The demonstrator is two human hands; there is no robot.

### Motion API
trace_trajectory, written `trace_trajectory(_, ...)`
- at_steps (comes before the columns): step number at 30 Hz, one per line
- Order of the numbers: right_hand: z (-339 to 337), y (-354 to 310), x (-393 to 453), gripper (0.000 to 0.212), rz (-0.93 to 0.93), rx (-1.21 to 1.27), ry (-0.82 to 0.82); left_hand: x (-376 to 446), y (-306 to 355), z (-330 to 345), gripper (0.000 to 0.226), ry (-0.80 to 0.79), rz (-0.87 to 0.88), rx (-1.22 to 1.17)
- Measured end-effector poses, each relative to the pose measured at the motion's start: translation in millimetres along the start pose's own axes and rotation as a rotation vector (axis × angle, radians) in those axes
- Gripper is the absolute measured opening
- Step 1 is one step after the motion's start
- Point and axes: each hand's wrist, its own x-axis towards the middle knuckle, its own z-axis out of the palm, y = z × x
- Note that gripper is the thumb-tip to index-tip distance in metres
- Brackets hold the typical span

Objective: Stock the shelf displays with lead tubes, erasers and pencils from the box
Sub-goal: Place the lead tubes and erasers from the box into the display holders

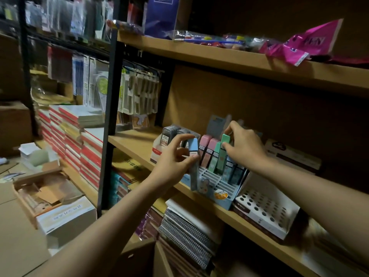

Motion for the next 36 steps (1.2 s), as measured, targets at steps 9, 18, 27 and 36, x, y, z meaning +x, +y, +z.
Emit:
trace_trajectory(9,14.8,10.5,-2.6,0.023,0.019,-0.010,-0.057,1.5,-12.9,3.5,0.045,-0.052,-0.023,0.008)
trace_trajectory(18,25.5,18.8,-4.5,0.016,0.022,-0.100,0.013,-2.9,-14.5,0.7,0.045,-0.037,-0.034,-0.017)
trace_trajectory(27,26.2,16.8,-10.0,0.023,0.122,-0.130,0.012,-6.9,-15.3,2.9,0.046,0.002,-0.077,-0.035)
trace_trajectory(36,7.0,-7.7,-29.2,0.019,-0.136,0.460,-0.062,-12.4,-13.4,8.7,0.023,-0.071,-0.126,-0.021)
